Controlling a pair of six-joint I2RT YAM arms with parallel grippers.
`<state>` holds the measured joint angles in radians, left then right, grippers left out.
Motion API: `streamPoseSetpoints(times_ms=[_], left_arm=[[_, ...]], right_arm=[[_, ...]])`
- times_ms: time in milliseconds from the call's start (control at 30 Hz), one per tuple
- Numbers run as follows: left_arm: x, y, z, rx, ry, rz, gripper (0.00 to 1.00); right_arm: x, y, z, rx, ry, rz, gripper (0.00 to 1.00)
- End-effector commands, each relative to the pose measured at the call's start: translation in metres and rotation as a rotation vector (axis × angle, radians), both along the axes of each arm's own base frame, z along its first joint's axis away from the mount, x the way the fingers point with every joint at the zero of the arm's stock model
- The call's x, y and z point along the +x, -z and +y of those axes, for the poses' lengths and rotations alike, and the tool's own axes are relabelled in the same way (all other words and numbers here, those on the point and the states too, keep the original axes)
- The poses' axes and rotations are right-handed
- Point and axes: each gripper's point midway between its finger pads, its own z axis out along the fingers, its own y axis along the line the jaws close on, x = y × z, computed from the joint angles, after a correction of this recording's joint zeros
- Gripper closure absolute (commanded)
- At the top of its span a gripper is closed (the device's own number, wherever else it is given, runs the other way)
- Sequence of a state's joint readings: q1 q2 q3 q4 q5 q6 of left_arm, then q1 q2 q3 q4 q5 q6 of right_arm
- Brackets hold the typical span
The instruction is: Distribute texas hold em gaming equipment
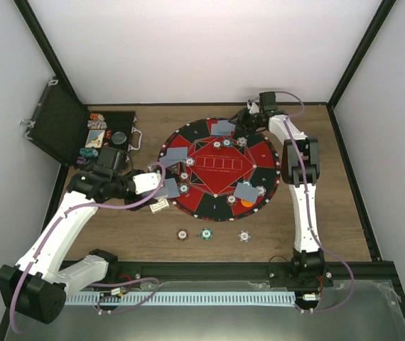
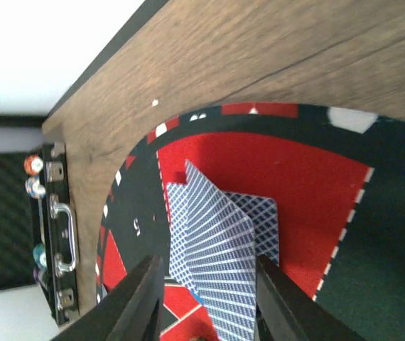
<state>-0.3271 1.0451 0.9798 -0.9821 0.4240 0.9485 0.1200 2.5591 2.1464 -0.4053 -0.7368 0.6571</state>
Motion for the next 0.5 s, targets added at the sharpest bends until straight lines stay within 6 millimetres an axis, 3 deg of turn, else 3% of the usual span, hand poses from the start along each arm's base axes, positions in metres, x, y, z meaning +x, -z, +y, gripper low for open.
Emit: streamPoseSetpoints(times_ms=[0,67,133,300,367,467], left_arm=[[-0.003,-0.004,-0.003,-0.024,0.014,0.003,0.94],[-0.004,-0.006,-0.003,-0.025,0.014,0.001,0.94],[-0.003,-0.008,-0.003,-0.025,0.013,0.001,0.94],[-0.003,-0.007,-0.002,-0.019,0.009,0.005,0.94],[-0.003,-0.008,-0.002,-0.016,0.006,0.004,0.94],[-0.002,-0.008,-0.002,-0.015,0.005,0.003,0.94]], right_arm=[[0.003,-0.02,-0.014,-0.121,0.026,-0.047,0.57],[0.001,-0.029,-0.021,-0.164,0.041,-0.069,0.42],[-0.001,-0.061,-0.027,-0.197,0.059,-0.122,0.3],[-0.019,-0.111,-0.045,-0.262,0.147,-0.184,0.13],[-0.034,-0.131,-0.044,-0.241,0.158,-0.213,0.07],[-0.071,-0.159,-0.02,-0.168,0.111,-0.26,0.02]])
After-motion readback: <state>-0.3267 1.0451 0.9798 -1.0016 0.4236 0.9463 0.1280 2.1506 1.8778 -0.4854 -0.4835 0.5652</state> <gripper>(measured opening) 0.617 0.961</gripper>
